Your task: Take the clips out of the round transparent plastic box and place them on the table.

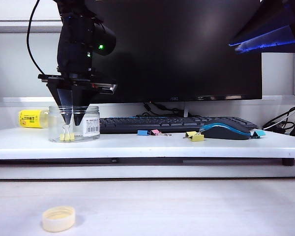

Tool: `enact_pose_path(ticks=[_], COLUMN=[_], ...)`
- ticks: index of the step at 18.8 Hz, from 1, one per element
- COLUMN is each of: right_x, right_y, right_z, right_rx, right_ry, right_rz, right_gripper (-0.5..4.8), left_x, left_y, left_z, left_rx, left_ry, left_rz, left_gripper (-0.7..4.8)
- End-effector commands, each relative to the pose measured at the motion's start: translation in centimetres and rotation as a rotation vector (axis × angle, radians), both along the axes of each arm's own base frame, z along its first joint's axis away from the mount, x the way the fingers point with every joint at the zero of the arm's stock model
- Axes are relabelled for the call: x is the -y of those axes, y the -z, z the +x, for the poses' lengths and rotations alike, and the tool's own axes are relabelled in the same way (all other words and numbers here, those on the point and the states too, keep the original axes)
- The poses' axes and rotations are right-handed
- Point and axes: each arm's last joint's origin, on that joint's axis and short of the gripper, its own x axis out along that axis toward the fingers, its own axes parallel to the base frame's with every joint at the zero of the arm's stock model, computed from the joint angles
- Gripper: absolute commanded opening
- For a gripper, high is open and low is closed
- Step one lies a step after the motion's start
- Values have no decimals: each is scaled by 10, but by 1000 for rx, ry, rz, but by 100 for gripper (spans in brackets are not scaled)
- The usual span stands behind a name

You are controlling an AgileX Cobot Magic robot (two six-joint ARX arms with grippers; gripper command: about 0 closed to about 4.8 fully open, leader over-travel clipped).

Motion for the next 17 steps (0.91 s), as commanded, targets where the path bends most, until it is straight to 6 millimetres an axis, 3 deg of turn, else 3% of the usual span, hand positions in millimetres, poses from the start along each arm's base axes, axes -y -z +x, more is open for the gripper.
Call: enact_pose_path(ticks=[1, 7, 10, 17], right_x=[0, 0, 0, 0], right_y=[-3, -3, -3, -3], right_z=[1, 1, 1, 1], right_rx=[25, 26, 25, 25], right_ry=[0, 0, 0, 0], right_rz=[3, 4, 4, 4], right_gripper=[99, 99, 99, 99], left_x=[-2, -3, -2, 8], left_y=[10, 22, 29, 57], left_z=[-5, -7, -5, 0], left_rx=[-48, -90, -106, -173], left_ry=[-5, 0, -1, 11], left_rz=[24, 40, 46, 43], left_gripper=[125, 119, 49, 49])
